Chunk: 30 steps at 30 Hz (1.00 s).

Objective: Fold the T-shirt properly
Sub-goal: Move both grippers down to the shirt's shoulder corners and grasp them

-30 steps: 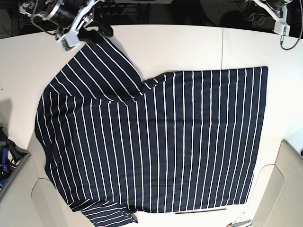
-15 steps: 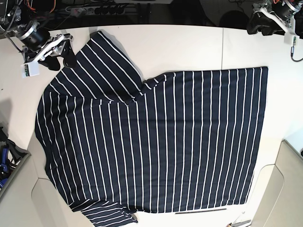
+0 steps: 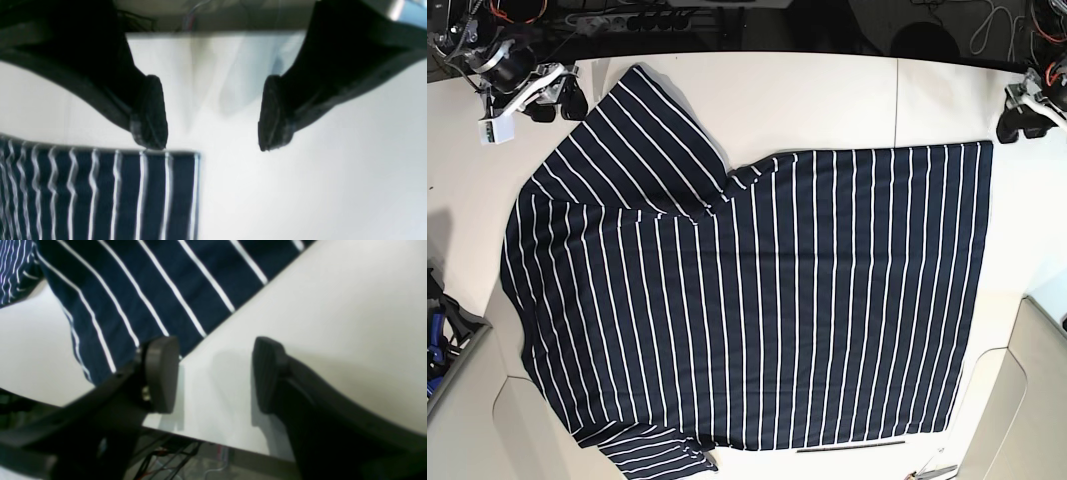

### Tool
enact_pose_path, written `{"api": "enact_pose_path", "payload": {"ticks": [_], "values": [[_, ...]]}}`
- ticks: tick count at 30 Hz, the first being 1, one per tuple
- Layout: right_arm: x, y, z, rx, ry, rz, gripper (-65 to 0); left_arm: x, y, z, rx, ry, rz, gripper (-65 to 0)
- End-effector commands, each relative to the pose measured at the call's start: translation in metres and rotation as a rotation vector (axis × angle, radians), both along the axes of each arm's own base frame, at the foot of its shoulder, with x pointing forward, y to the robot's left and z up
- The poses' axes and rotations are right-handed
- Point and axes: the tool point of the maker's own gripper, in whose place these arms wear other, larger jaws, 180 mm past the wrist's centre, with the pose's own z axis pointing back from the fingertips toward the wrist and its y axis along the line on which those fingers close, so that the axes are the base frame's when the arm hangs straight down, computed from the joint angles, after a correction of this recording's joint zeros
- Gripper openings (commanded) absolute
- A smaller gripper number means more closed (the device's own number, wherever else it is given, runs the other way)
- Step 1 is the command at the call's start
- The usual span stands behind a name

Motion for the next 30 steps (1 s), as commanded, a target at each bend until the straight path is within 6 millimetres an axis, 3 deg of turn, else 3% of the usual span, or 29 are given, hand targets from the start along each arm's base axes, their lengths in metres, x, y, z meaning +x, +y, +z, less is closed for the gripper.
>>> {"api": "enact_pose_path", "payload": {"ticks": [1,4,12,24,30], "values": [[0.005,-0.001,0.007,0.009,-0.032,-0.001,-29.8,0.008,0.008,0.007,-0.001,-0.028,0.005,-19.9],[0.004,0.003,0.005,0.026,-0.031,-0.015,-29.8,0.008,0.014,-0.006,-0.043,-0.015,0.048,-19.9],[0.014,0.032,0.005,0.120,-0.062,-0.074,-29.8,0.014,0.001,-0.040,-0.137,0.033,0.065,-19.9],[0.021,0.046,0.008,0.162,-0.082,-0.093,-29.8,-0.009,-0.060,-0.077,-0.244,0.219,-0.122,-19.9],[0.021,0.046,0.008,0.162,-0.082,-0.093,-29.8,-0.016,-0.078,-0.086,-0.262,0.267,-0.177,-19.9]]}}
